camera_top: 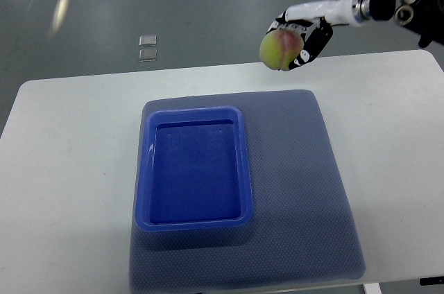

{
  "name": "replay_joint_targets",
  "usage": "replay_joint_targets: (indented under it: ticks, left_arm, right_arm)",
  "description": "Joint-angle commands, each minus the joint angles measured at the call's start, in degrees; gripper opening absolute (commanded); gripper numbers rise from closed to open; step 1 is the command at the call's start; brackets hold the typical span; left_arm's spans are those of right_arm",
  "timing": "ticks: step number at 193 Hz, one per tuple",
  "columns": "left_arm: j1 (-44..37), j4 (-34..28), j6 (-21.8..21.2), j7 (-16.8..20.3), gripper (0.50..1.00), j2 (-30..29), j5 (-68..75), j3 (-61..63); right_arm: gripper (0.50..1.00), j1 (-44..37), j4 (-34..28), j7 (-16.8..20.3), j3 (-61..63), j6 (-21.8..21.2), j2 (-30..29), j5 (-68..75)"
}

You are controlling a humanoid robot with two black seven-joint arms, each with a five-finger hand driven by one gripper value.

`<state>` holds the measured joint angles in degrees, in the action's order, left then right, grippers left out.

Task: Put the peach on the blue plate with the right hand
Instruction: 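Lift the peach with the right hand and carry it toward the blue tray, then lower the peach into the blue tray with the right hand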

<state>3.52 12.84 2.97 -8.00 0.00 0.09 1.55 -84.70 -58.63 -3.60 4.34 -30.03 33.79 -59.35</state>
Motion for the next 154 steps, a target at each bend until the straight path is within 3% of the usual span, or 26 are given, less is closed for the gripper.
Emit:
replay_joint_targets:
  ticks: [1,47,61,71,72,80,90,91,95,105,106,108,134,144,145,154]
  left_arm:
    - [0.00,-0.01,0.02,0.00,1.000,0.00,0.09,0.03]
    - [0.00,0.17,0.02,0.00,1.000,0.00,0.26,0.03]
    - [0.00,0.17,0.02,0.00,1.000,0.00,0.26,0.03]
    - [0.00,0.17,0.02,0.00,1.000,0.00,0.26,0.03]
    - [0.00,0.17,0.02,0.00,1.000,0.00,0.26,0.03]
    - [0.00,0.17,0.02,0.00,1.000,0.00,0.26,0.03]
    - [0.00,0.17,0.02,0.00,1.000,0.00,0.26,0.03]
    - [0.00,0.17,0.02,0.00,1.000,0.00,0.26,0.03]
    - [0.00,0.08,0.02,0.00,1.000,0.00,0.26,0.03]
    - [0.00,0.08,0.02,0.00,1.000,0.00,0.26,0.03]
    - [0.00,0.08,0.02,0.00,1.000,0.00,0.18,0.03]
    - [0.00,0.08,0.02,0.00,1.000,0.00,0.18,0.03]
    - [0.00,0.08,0.02,0.00,1.000,0.00,0.18,0.03]
    - [0.00,0.08,0.02,0.00,1.000,0.00,0.18,0.03]
    - [0.00,0.08,0.02,0.00,1.000,0.00,0.18,-0.05]
    - [0.00,0.17,0.02,0.00,1.000,0.00,0.18,-0.05]
  right_arm:
    - [0.525,-4.51,-6.23,-0.01,-0.12,-3.28,5.93,3.71]
    - [0.529,-6.18,-10.37,-0.01,-0.20,-3.10,9.01,4.07]
    - [0.529,-5.48,-11.42,-0.01,-0.29,0.41,6.82,4.24]
    - [0.529,-5.48,-11.42,-0.01,-0.29,0.41,6.81,4.24]
    - [0.529,-5.48,-11.34,-0.01,-0.90,2.85,4.03,4.24]
    - [0.529,-5.48,-10.90,-0.01,-1.08,4.36,1.63,4.24]
    - [0.529,-5.48,-10.90,-0.01,-1.08,4.37,1.63,4.24]
    - [0.529,-5.30,-10.29,-0.01,-1.43,5.24,-1.50,4.24]
    - [0.529,-5.21,-9.84,-0.01,-2.05,5.51,-2.94,4.24]
    - [0.529,-5.21,-9.84,-0.01,-2.05,5.51,-2.94,4.24]
    - [0.529,-4.78,-7.93,-0.01,-3.70,6.55,-6.68,4.24]
    - [0.529,-4.60,-7.39,-0.01,-4.07,6.91,-7.50,4.16]
    - [0.533,-1.79,-2.29,0.17,-6.09,9.90,-15.85,3.54]
    - [0.533,-1.79,-2.28,0.17,-6.09,9.90,-15.86,3.54]
    - [0.533,0.04,-0.19,0.26,-6.09,10.08,-19.17,3.37]
    - [0.533,1.64,1.50,0.26,-6.09,10.34,-21.66,3.10]
